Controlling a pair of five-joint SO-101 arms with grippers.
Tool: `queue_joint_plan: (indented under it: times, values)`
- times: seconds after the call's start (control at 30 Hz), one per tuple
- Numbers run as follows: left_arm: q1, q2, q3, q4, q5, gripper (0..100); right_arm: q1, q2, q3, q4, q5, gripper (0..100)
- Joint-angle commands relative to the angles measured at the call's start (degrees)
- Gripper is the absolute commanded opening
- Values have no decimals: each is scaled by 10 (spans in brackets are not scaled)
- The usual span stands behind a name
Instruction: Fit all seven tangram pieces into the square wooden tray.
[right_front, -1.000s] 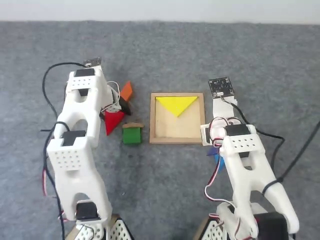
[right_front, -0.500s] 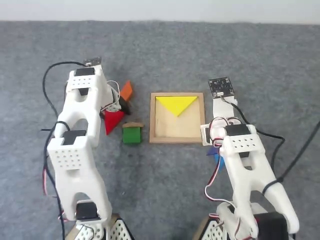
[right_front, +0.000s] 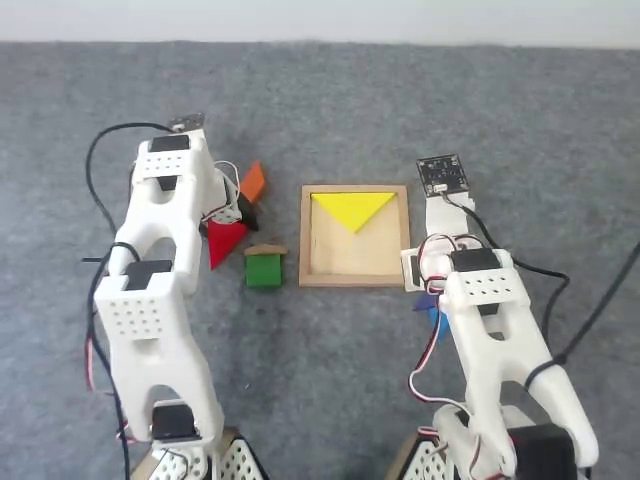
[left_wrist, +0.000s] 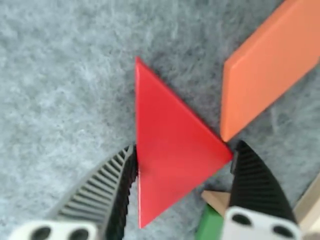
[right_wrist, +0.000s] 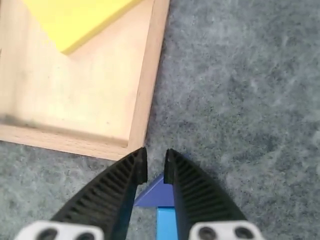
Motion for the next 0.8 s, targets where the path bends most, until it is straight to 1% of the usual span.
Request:
queue_joint_plan:
  times: [0.0,0.33,0.5,0.77]
  values:
    - [-5,-9,-24,-1,-12,267,-2,-28,-4,-9,8,71]
    - [10,-27,-11,1,-16,264,-2,-28,-4,-9,8,70]
    - [27,-28,3,-7,-25,209,-2,-28,-4,-9,8,69]
    - [28,-28,3,-5,-25,207,-2,-28,-4,-9,8,69]
